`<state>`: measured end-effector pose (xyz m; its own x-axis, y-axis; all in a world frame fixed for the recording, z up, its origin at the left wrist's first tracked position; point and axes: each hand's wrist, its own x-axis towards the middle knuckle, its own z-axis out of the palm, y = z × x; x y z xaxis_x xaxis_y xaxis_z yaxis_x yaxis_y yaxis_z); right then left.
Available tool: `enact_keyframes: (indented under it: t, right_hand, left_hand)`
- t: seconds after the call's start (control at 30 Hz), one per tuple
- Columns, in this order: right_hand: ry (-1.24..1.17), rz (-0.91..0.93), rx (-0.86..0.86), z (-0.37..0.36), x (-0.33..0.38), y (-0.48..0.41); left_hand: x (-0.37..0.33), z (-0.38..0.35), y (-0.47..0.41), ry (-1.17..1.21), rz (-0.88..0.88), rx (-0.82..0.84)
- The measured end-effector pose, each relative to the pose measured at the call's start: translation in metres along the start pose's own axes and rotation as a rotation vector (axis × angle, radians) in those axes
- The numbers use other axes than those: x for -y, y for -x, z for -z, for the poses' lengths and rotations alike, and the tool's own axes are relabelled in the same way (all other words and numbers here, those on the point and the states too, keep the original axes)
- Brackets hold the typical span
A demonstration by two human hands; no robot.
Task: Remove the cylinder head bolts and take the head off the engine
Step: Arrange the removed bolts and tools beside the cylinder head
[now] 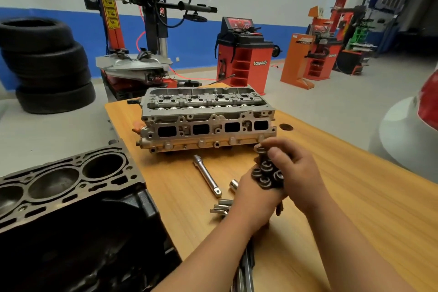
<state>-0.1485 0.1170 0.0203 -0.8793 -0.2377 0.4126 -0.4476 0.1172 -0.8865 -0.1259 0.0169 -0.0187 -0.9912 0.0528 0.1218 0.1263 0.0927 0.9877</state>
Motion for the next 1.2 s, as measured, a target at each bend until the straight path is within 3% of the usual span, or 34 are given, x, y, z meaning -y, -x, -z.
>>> enact_keyframes:
  t: [0.1, 0.2, 0.37, 0.6, 0.73, 0.87, 0.97, 1.07, 1.2]
  right_hand:
    - [0.04, 0.022, 0.04, 0.003, -0.011, 0.009]
    - [-0.138, 0.024, -0.056, 0.006, -0.018, 0.014]
    - [-0.082, -0.054, -0.038, 0.0, -0.031, 0.023]
    - [-0.238, -0.013, -0.041, 0.016, -0.018, 0.012]
    - [-0.2, 0.043, -0.041, 0.025, -0.015, 0.01]
    - [0.019, 0.026, 0.025, 0.018, -0.016, 0.012]
    - [-0.044, -0.072, 0.047, 0.027, -0.018, 0.008]
    - [0.171, -0.223, 0.232, 0.039, -0.018, 0.007]
    - [0.203, -0.39, 0.443, 0.046, -0.019, 0.005]
  left_hand:
    - [0.006, 0.0, 0.001, -0.227, -0.062, 0.035]
    - [0.012, 0.002, 0.005, -0.215, -0.022, 0.098]
    - [0.018, 0.007, 0.003, -0.271, 0.015, 0.153]
    - [0.012, -0.005, -0.007, -0.113, -0.056, -0.141]
    - [0.013, -0.019, -0.008, -0.149, -0.123, -0.089]
    - [0.016, -0.029, -0.011, -0.023, -0.037, -0.042]
    - [0.007, -0.026, -0.021, 0.24, 0.12, -0.117]
    - [-0.011, -0.021, -0.032, 0.598, 0.398, -0.126]
    - [-0.021, -0.014, -0.041, 0.637, 0.501, -0.07]
